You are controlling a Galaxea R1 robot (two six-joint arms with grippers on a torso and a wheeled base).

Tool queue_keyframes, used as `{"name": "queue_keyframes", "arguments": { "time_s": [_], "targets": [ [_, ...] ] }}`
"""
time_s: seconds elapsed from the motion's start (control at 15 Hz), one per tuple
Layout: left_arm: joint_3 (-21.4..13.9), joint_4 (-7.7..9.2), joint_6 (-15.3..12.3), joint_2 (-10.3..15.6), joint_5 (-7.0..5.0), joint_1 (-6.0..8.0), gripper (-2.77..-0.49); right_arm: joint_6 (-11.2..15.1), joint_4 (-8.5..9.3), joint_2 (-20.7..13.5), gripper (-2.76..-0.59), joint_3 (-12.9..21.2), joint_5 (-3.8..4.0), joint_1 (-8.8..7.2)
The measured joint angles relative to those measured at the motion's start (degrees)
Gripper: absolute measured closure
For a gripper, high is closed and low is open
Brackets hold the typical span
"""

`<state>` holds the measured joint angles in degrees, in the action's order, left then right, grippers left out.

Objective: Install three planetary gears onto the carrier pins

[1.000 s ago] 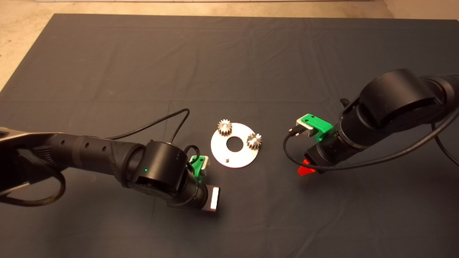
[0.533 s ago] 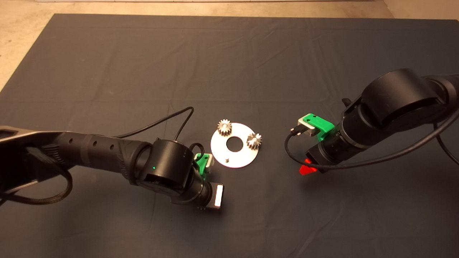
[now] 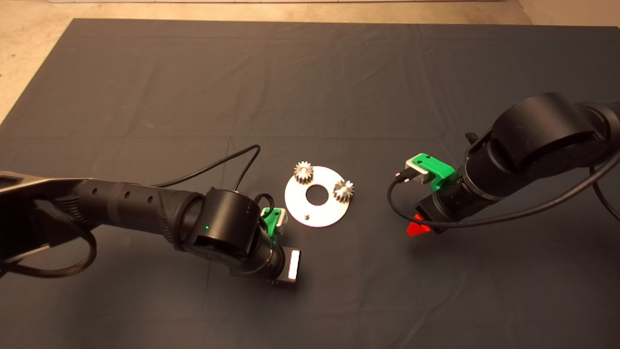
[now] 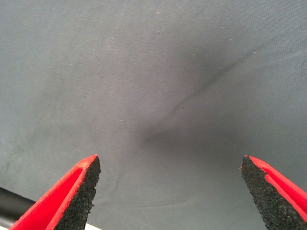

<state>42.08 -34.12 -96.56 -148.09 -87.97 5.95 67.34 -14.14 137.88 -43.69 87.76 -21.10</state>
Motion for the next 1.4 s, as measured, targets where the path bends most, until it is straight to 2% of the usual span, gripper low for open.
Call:
{"name": "queue_keyframes", "arguments": {
  "time_s": [0.07, 0.27, 0.67, 0.87, 1.07, 1.13, 1.2, 1.4],
  "targets": [
    [0.0, 0.00, 0.0, 0.0, -0.09, -0.07, -1.14, 0.0, 0.00, 0.0, -2.18, 0.0, -0.09, 0.05],
    [0.0, 0.00, 0.0, 0.2, -0.09, -0.06, -1.10, 0.0, 0.00, 0.0, -2.18, 0.0, -0.05, 0.60],
    [-0.1, 0.00, 0.0, 0.3, 0.08, -0.06, -1.03, 0.0, 0.00, 0.0, -2.18, 0.0, -0.05, 0.63],
    [-0.6, -0.05, 0.0, 1.1, 0.82, -0.05, -0.97, 0.0, 0.00, -0.2, -2.18, 0.0, -0.05, 0.63],
    [-1.0, 0.49, -0.1, 1.8, 1.00, 0.30, -0.94, 0.0, 0.00, -0.5, -2.18, 0.0, 0.00, 0.63],
    [-1.0, 1.31, -0.2, 1.8, 0.43, 0.96, -0.94, 0.0, 0.00, -0.6, -2.18, 0.0, -0.06, 0.66],
    [-1.0, 2.54, -0.2, 1.7, 0.43, 2.35, -0.94, 0.0, 0.00, -0.7, -2.18, 0.0, 0.00, 0.66],
    [-1.0, 4.92, -0.2, 0.0, 0.09, 8.57, -0.94, 0.0, 0.00, -0.9, -2.18, 0.0, -0.01, 0.65]
  ]
}}
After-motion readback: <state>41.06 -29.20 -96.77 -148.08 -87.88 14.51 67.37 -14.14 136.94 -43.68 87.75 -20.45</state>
